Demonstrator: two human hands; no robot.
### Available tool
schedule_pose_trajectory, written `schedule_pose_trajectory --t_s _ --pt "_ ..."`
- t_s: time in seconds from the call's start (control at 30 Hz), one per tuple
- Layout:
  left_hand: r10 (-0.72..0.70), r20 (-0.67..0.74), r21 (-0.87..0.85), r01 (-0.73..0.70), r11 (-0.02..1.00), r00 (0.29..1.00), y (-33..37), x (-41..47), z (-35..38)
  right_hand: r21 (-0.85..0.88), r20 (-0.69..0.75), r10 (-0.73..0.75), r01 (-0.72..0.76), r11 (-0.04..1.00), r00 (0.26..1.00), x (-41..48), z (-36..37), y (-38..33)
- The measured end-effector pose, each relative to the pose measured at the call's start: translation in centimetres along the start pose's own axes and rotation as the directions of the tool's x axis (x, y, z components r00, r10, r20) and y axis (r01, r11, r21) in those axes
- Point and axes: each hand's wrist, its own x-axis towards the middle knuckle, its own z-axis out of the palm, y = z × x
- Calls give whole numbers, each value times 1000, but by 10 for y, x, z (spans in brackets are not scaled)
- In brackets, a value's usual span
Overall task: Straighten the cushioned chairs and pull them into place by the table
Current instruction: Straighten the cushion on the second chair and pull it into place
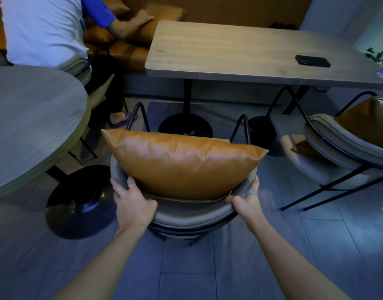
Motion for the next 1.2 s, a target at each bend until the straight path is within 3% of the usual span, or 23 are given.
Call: schedule_pose_trajectory --t_s 0.23,0.37,0.47,0.7,0.93,1.13,1.2 --pt "146 1 -26 -146 989 989 -12 10 -2 -5 -5 -25 25 1000 1000 8 -16 10" --pt "168 -56 -59 -172 983 984 -15 7 2 42 -82 -13 17 999 997 5 -12 11" --pt "142 -109 -119 -155 981 984 -13 4 5 120 -118 86 -72 990 989 3 -1 16" --pt "101 -139 -167 -124 978 985 -8 6 11 47 -117 -48 54 997 992 7 -5 24" --pt "94 -148 -280 -133 951 984 21 5 24 35 -64 -11 14 999 998 32 -32 3" --pt "-35 -77 -448 -3 894 996 43 21 19 -37 -64 -121 119 992 991 55 -44 -18" --pt "-87 -12 -462 72 884 996 50 31 10 16 -60 -121 122 992 991 59 -48 -28"
